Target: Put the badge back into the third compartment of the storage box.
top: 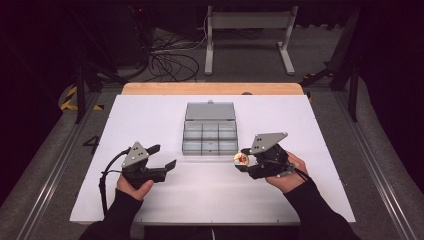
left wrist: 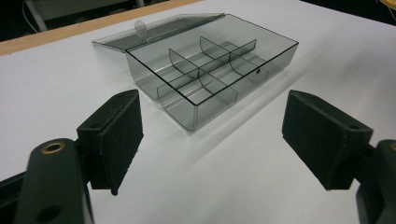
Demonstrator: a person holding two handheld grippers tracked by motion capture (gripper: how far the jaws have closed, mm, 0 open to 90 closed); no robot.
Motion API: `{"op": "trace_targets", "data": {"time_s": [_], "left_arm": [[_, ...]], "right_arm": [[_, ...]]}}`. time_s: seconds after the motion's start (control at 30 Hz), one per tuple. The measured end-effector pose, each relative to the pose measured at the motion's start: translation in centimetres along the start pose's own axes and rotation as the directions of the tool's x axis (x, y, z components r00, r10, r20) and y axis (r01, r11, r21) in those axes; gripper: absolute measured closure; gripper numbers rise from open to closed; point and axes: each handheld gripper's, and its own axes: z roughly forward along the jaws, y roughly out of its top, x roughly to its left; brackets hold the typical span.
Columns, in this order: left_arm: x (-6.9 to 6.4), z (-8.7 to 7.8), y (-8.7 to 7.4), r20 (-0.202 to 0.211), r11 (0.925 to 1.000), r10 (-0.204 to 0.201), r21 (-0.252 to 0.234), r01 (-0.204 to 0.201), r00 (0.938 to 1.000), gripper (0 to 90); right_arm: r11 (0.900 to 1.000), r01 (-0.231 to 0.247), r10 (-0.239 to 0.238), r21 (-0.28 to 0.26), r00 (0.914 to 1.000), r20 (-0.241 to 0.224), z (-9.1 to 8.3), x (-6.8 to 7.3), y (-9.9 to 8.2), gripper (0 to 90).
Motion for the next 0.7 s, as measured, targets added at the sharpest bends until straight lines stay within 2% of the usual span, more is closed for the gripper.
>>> {"op": "trace_targets", "data": {"time_s": [0.23, 0.37, 0.7], "left_arm": [[0.1, 0.0, 0.0, -0.001, 1.0, 0.004, 0.004, -0.004, 1.0, 20.8], [0.2, 0.0, 0.0, -0.002, 1.0, 0.005, 0.005, -0.005, 1.0, 20.9], [0.2, 0.0, -0.1, 0.005, 1.0, -0.007, 0.0, 0.007, 1.0, 20.7]], "right_arm": [[0.9993, -0.038, 0.038, 0.0, 0.999, 0.023, 0.4, -1.5, 1.4, 47.3], [0.9981, -0.062, 0.062, -0.003, 0.998, 0.015, 0.8, -2.3, 2.1, 47.3], [0.9964, -0.084, 0.083, 0.013, 0.9957, 0.04, 2.0, -3.7, 3.4, 47.2]]}}
